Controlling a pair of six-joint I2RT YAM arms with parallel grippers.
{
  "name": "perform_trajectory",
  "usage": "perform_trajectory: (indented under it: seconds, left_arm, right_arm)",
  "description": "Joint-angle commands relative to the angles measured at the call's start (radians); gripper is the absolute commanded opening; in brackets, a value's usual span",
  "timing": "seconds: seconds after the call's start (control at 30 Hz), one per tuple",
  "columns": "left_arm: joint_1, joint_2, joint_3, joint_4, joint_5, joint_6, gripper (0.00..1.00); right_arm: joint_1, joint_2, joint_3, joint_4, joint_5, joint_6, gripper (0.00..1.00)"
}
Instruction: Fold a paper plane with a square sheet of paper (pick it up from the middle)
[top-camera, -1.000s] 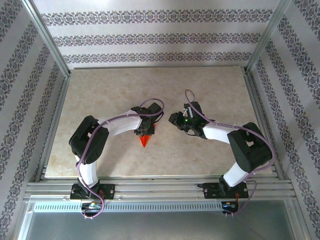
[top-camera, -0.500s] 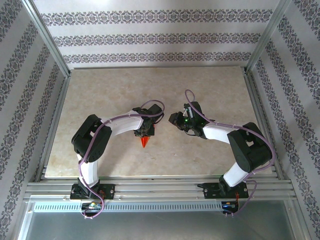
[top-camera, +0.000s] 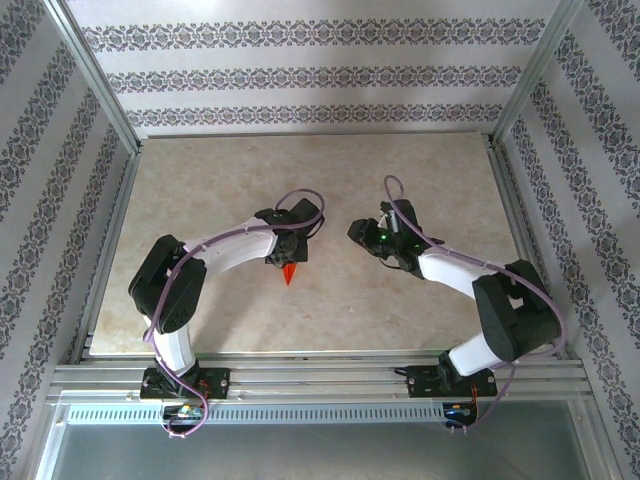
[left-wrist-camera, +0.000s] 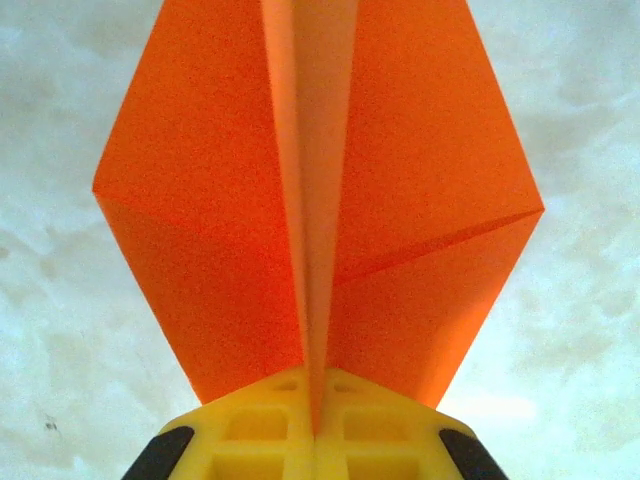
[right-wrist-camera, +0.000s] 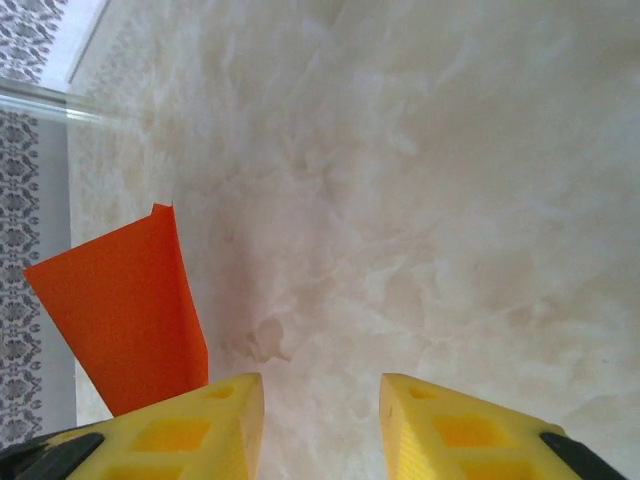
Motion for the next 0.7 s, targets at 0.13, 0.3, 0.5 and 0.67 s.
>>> perform_trajectory:
  seconds: [0.13, 0.3, 0.5, 0.67]
  left_arm:
    - [0.067, 0.120, 0.171, 0.079, 0.054, 0.075, 0.05]
    - [0.095, 0.282, 0.378, 0.054, 0.057, 0.086, 0.04]
    - [0.123, 0.425, 0.559, -0.011, 0.037, 0.096, 0.05]
    - [0.138, 0.490, 0.630, -0.039, 0.037, 0.098, 0.06]
  right_arm:
    - [-0.031, -0.095, -0.018, -0.095, 0.072, -0.093, 0.46]
    - [-0.037, -0.119, -0.025, -0.121, 0.083, -0.119, 0.56]
    - [-0.038, -0.157, -0.025, -0.199, 0.147, -0.206, 0.89]
    - [-0.040, -0.196, -0.023, -0.262, 0.209, -0.268, 0.98]
